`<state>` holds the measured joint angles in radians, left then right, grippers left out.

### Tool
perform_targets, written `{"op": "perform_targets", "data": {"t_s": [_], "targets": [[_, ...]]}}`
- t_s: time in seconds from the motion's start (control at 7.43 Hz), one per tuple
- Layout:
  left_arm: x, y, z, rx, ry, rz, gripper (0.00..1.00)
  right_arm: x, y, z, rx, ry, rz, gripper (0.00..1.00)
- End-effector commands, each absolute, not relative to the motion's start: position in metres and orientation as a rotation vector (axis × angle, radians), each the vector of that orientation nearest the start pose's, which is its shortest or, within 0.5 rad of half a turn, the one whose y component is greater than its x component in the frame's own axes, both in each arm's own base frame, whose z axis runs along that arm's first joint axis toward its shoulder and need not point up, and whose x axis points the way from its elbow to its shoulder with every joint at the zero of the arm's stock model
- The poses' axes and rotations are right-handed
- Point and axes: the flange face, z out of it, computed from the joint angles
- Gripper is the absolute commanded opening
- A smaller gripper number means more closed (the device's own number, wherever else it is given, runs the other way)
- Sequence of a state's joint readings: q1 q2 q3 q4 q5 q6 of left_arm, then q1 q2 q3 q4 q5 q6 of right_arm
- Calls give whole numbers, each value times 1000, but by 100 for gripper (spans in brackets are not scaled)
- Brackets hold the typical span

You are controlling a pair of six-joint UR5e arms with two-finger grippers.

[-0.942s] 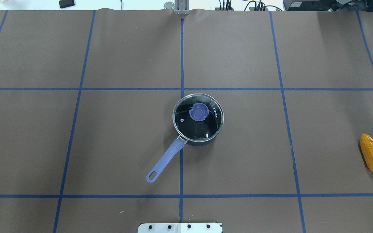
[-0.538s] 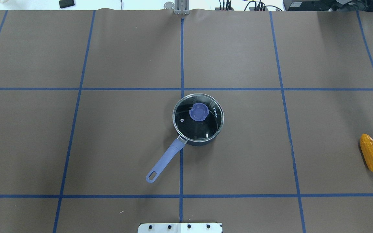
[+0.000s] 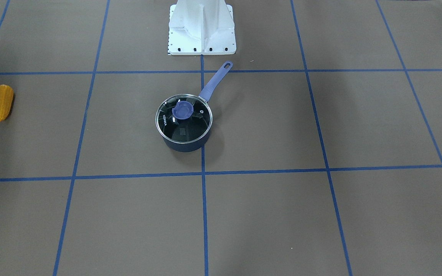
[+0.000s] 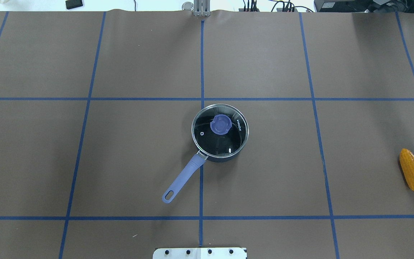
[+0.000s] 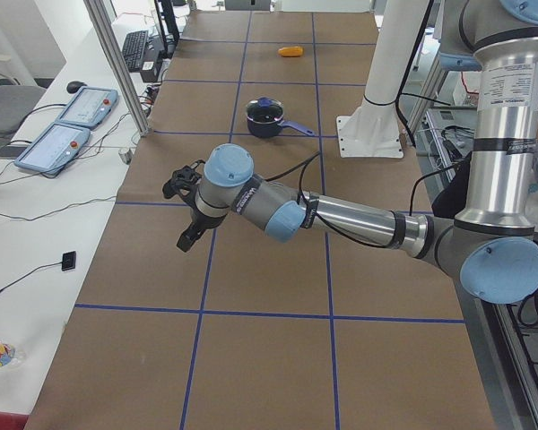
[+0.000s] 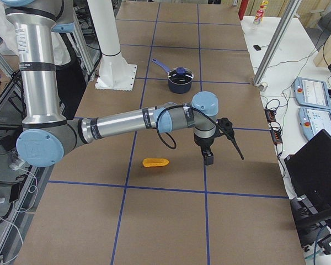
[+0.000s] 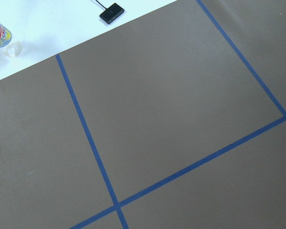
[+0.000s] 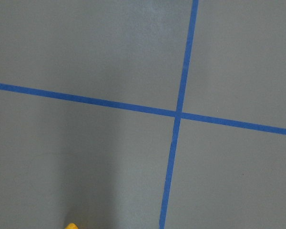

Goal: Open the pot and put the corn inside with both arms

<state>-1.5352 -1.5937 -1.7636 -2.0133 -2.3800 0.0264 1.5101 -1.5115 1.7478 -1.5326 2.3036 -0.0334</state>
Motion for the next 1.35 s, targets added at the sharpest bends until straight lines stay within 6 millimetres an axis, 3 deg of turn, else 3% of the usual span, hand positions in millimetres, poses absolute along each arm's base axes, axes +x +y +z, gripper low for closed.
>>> {"op": "perform_targets", "data": {"t_s": [0.0,0.13,0.4,0.67,0.81,0.94,1.08,1.21], "targets": [[54,-537,462,624,837,469,99,33,-526,542,270,-733,-187,100],[75,-550,440,607,866,440,99,32,-527,543,265,-736,-181,100],[137,-561,394,515,969,325,99,32,-527,549,251,-735,-174,100],[251,-572,301,397,977,247,99,31,-527,551,248,-734,-177,100],[290,-570,261,357,940,207,99,29,-527,552,245,-736,-178,100],[314,-563,239,307,950,175,99,28,-523,560,228,-737,-174,100],[356,-546,213,258,953,63,99,28,-522,562,225,-739,-173,100],[416,-515,179,211,929,18,99,28,-521,563,222,-738,-172,100]]}}
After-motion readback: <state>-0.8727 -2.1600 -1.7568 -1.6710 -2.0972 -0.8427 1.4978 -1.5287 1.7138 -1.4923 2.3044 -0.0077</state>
